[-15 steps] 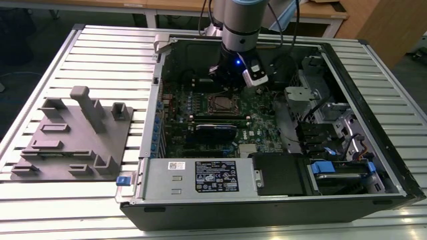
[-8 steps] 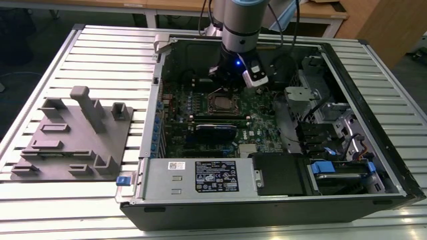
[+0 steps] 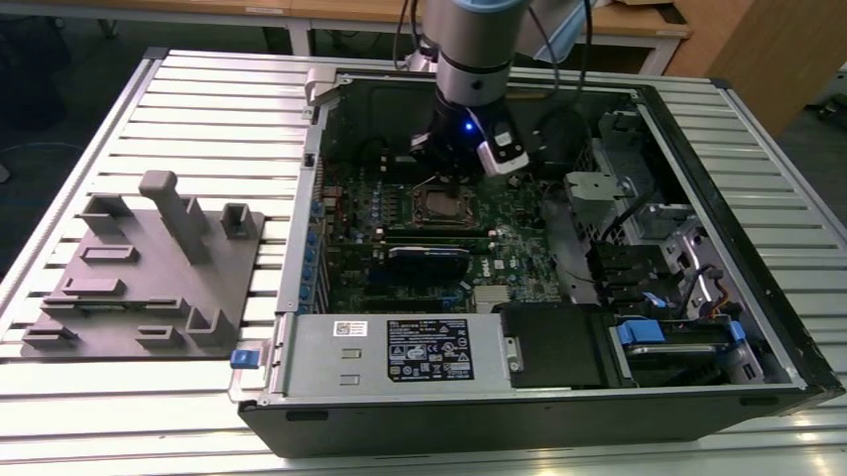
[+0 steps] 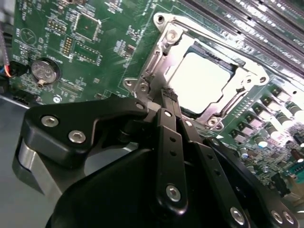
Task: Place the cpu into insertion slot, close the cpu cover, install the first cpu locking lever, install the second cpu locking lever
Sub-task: 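Install the first cpu locking lever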
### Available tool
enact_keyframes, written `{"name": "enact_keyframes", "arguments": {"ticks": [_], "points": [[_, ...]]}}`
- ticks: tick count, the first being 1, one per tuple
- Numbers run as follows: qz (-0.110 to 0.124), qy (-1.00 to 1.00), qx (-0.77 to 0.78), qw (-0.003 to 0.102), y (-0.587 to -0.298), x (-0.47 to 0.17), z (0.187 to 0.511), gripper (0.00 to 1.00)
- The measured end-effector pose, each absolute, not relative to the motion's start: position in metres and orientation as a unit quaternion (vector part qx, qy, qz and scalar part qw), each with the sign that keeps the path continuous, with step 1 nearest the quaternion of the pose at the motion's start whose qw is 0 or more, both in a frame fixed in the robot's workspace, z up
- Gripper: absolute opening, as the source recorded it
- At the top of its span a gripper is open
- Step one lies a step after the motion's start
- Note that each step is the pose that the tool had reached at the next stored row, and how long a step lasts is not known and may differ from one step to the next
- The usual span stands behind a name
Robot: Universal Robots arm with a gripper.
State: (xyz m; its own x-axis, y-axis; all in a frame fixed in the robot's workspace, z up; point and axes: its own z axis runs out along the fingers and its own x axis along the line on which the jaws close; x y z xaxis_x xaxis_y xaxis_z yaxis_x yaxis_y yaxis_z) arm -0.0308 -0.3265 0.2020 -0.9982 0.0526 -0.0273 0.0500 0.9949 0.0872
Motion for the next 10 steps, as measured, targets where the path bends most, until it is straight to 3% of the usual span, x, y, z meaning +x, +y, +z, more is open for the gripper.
{"name": "enact_keyframes", "arguments": {"ticks": [10], "points": [[0.043,0.999,0.026,0.019,-0.334,-0.044,0.203,0.11]]}}
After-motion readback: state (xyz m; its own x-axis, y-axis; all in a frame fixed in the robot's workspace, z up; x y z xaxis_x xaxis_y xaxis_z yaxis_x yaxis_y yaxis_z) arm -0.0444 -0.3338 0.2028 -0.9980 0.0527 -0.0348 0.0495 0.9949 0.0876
